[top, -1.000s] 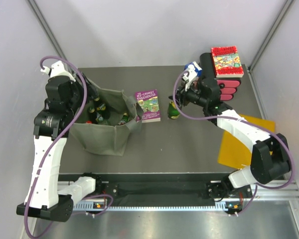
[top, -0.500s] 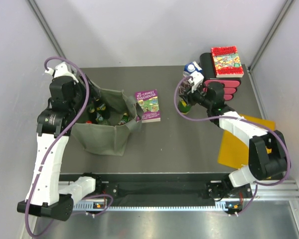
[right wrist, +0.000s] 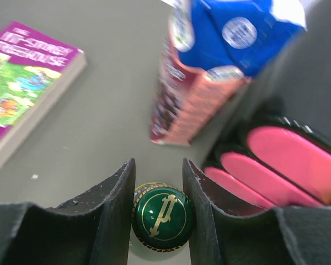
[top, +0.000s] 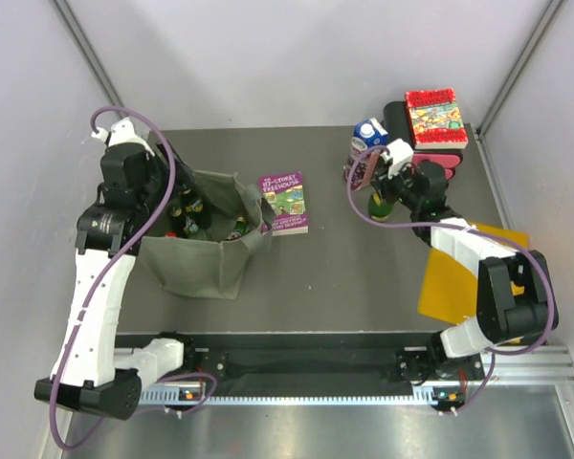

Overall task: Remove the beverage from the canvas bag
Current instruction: Place the drink at the center of the board.

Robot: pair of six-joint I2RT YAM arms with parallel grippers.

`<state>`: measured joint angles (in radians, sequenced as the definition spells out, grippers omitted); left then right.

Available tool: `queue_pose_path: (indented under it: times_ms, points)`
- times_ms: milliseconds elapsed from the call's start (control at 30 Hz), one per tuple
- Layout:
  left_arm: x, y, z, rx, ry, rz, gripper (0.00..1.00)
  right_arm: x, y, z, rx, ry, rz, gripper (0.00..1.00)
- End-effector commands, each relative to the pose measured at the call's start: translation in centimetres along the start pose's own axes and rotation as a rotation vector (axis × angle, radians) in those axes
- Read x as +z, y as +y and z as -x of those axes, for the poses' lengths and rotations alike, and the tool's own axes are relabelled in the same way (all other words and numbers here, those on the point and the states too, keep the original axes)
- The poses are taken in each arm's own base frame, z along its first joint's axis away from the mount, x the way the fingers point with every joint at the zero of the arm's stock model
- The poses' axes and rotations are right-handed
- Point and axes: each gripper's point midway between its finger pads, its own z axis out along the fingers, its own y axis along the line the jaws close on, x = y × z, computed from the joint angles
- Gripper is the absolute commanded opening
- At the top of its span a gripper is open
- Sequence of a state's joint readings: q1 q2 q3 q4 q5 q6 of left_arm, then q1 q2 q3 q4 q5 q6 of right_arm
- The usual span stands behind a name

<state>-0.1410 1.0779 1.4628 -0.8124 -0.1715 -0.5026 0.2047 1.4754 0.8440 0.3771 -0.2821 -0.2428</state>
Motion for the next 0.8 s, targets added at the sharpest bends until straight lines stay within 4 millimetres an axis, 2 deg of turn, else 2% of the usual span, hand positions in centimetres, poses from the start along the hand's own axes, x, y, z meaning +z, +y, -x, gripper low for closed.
queue_pose_path:
  times_ms: [0,100,200,300,400,433,533,633,700,733,767]
  points:
    - [0.5,-1.0,1.0,-0.011,-0.042,-0.042,0.73,-0.8,-4.2,6.2,-0.062,-0.219,-0.129,0.0]
    - [0.6,-1.1,1.0,-0.012,-0.041,-0.043,0.73,-0.9,-4.8,5.4,-0.053,-0.209,-0.148,0.01]
    - [0.6,-1.0,0.9,-0.013,-0.039,-0.041,0.73,-1.1,-5.5,4.4,-0.045,-0.192,-0.172,0.11]
    - [0.5,-0.9,0.8,-0.015,-0.038,-0.04,0.73,-1.1,-5.7,3.7,-0.032,-0.177,-0.178,0.28]
    - [0.4,-0.9,0.6,-0.02,-0.036,-0.037,0.73,-1.3,-5.8,3.3,-0.027,-0.16,-0.177,0.52]
    - [0.4,-0.8,0.7,-0.023,-0.036,-0.034,0.74,-1.4,-5.8,3.5,-0.026,-0.162,-0.177,0.63]
    - [0.2,-1.0,0.6,-0.025,-0.03,-0.045,0.74,-1.8,-5.9,4.4,-0.016,-0.161,-0.176,0.82]
    - [0.2,-1.1,0.3,-0.033,-0.012,-0.045,0.77,-2.3,-5.8,4.8,0.003,-0.132,-0.162,0.9]
    - [-0.1,-1.4,0.3,-0.027,0.003,-0.06,0.79,-2.8,-5.6,6.6,-0.012,-0.149,-0.134,0.95]
    - [0.1,-1.4,0.1,-0.02,0.019,-0.058,0.79,-3.2,-5.1,6.6,-0.018,-0.122,-0.105,1.0]
    - [-0.1,-1.0,-0.4,-0.004,0.044,-0.044,0.79,-3.4,-4.4,7.2,-0.035,-0.126,-0.06,1.0]
